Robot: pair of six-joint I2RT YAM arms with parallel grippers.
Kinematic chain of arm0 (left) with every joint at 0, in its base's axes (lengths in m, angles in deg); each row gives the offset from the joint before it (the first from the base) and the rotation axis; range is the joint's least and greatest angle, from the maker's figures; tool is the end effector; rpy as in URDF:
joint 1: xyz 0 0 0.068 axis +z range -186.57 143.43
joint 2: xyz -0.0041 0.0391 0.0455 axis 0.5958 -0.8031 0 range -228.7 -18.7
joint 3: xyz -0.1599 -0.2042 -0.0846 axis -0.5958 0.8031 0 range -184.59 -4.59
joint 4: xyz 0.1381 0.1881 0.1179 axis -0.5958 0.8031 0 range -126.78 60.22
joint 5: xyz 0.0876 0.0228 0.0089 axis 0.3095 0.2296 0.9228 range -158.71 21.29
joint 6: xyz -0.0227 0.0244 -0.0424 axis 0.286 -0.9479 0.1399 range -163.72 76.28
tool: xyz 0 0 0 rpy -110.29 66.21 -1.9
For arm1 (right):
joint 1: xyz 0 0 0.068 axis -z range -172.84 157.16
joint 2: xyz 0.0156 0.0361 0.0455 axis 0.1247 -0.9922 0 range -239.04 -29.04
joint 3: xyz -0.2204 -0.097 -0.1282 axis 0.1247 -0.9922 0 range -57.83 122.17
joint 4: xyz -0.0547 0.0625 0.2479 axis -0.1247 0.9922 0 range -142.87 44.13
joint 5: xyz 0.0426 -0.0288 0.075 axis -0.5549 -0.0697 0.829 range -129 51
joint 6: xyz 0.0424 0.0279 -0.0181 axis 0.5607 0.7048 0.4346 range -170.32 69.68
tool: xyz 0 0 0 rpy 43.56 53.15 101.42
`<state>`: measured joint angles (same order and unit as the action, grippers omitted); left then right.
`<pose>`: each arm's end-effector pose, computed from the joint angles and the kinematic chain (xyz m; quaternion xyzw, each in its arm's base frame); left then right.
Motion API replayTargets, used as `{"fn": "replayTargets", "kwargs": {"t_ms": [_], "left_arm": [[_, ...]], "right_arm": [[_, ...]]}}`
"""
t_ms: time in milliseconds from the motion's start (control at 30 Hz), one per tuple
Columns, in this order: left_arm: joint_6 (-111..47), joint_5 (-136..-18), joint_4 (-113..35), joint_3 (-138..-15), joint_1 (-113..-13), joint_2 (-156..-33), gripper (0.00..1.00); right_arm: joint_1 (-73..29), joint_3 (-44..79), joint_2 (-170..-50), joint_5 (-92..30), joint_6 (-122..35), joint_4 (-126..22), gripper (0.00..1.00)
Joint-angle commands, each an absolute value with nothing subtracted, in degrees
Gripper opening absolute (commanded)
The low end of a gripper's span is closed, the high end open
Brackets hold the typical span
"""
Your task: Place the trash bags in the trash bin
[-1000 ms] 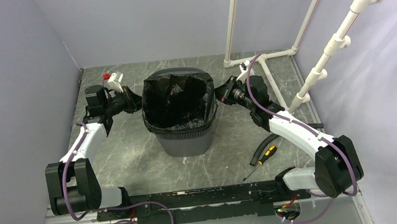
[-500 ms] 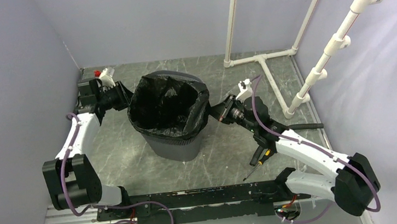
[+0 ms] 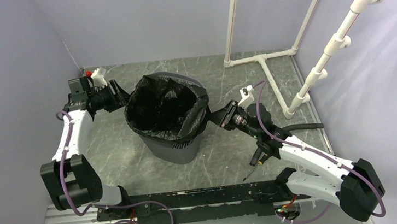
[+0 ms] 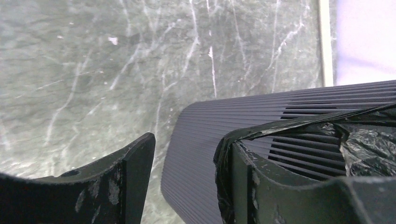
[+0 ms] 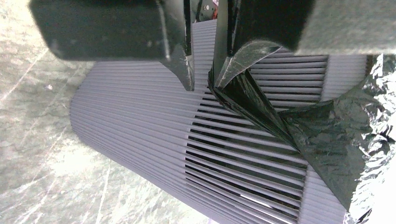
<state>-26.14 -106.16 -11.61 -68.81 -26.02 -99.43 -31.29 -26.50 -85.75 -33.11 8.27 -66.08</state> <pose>0.3046 0.0347 0.2940 -0.0826 0.8701 -0.3162 0.3690 0.1770 0.1453 0.2603 0.1040 0.7707 0.4966 0.3855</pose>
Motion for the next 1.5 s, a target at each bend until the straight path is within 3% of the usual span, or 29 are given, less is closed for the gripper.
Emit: {"fn": "replayTargets", "kwargs": {"t_ms": [0, 100, 200, 233, 300, 433, 733, 1067, 1333, 1400, 1467], "left_arm": [[-32.0, -96.6, -3.8, -71.4, -23.1, -95.5, 0.63], [-33.1, -96.6, -2.2, -71.6, -21.6, -94.2, 0.63], [-33.0, -96.1, -1.6, -71.5, -20.9, -93.0, 0.64], [-33.0, -96.0, -1.5, -71.4, -20.7, -92.5, 0.72], [-33.1, -97.2, -1.6, -71.4, -20.3, -92.1, 0.74], [-35.0, -99.0, 1.3, -72.8, -20.1, -94.4, 0.92], [-26.4, -114.8, -10.4, -69.2, -16.5, -91.5, 0.93], [-22.9, -109.2, -8.0, -69.8, -13.5, -89.9, 0.93], [-28.6, -126.5, -4.4, -73.9, -13.3, -94.1, 0.93], [-27.2, -129.5, -7.1, -72.8, -13.3, -94.4, 0.93], [-24.4, -130.0, -9.9, -70.9, -13.2, -94.7, 0.93]], "right_arm": [[-32.3, -30.4, -83.0, -32.5, 6.7, -47.8, 0.27], [-32.2, -30.0, -80.9, -32.4, 6.0, -45.7, 0.42], [-32.2, -29.5, -80.1, -31.3, 5.9, -45.5, 0.47], [-32.2, -29.3, -79.8, -31.4, 5.8, -45.0, 0.47], [-32.2, -28.5, -78.8, -32.5, 5.2, -43.4, 0.5], [-32.1, -26.9, -76.1, -33.6, 4.1, -41.4, 0.57], [-32.1, -24.0, -74.5, -22.9, 0.2, -48.6, 0.69], [-32.1, -16.2, -78.5, -26.3, -5.3, -38.5, 0.8], [-32.1, -17.9, -78.7, -12.9, -3.7, -51.0, 0.85], [-32.2, -16.9, -77.4, -18.0, -3.6, -47.9, 0.85], [-32.2, -15.8, -75.3, -31.1, -0.5, -39.0, 0.86]]}}
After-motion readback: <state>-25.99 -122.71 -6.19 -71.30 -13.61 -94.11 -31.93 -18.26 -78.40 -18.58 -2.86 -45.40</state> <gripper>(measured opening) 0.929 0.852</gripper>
